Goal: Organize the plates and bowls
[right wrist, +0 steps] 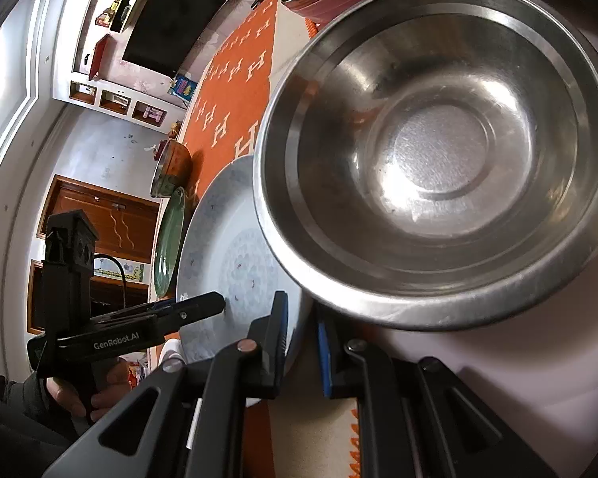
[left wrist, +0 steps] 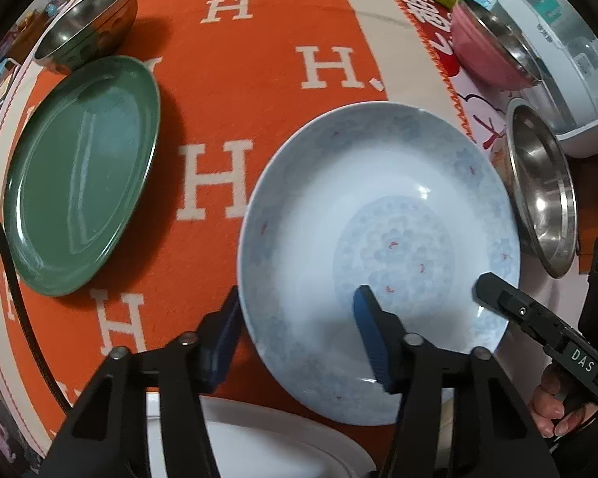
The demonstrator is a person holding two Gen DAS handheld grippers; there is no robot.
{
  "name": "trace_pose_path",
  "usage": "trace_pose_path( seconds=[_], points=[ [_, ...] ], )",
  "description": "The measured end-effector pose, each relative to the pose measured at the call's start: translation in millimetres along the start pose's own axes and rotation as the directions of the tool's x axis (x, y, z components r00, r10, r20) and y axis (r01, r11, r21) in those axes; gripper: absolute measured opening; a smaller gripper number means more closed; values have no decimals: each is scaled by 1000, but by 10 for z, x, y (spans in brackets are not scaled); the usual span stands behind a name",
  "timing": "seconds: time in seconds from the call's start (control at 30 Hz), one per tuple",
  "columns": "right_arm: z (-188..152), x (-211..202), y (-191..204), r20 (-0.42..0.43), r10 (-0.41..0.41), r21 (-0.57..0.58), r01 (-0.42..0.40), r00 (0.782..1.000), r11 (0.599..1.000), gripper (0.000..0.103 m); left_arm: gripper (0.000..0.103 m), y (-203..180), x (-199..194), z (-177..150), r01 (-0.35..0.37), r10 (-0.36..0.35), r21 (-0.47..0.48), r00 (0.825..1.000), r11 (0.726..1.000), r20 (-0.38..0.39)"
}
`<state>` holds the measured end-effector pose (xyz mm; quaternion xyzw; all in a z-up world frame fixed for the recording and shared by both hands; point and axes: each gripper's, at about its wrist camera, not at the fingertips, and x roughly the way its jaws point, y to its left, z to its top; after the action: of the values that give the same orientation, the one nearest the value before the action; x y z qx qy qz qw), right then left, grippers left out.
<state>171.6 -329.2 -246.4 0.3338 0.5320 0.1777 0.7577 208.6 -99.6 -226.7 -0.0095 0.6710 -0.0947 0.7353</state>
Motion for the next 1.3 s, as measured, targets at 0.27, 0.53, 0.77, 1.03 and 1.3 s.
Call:
trace_pose_path(
  seconds=[0.27,0.53,0.77,1.03,1.3],
  points=[
    [8,-9,-16,-2,3,2,-3,1000,1000,13,47,12,-3,3,0,0,-16,1000,1000,11],
    [-23,-8,27,-10,-18,8,18,1000,1000,12,41,136,-39,-150,2,-3,-48,1000,999,-21],
    [-111,-35,99,-20,-45,5,46,999,999,11,39,127,-187,-331,-4,4,-43,1000,999,-5],
    [-172,-114,174,-6,-25,5,25,1000,1000,11,39,126,-469,-492,2,0,-25,998,1000,56],
    [-235,-254,325,32,-6,-43,7,999,999,12,39,165,-854,-704,25,-21,-22,988,999,150]
  ],
)
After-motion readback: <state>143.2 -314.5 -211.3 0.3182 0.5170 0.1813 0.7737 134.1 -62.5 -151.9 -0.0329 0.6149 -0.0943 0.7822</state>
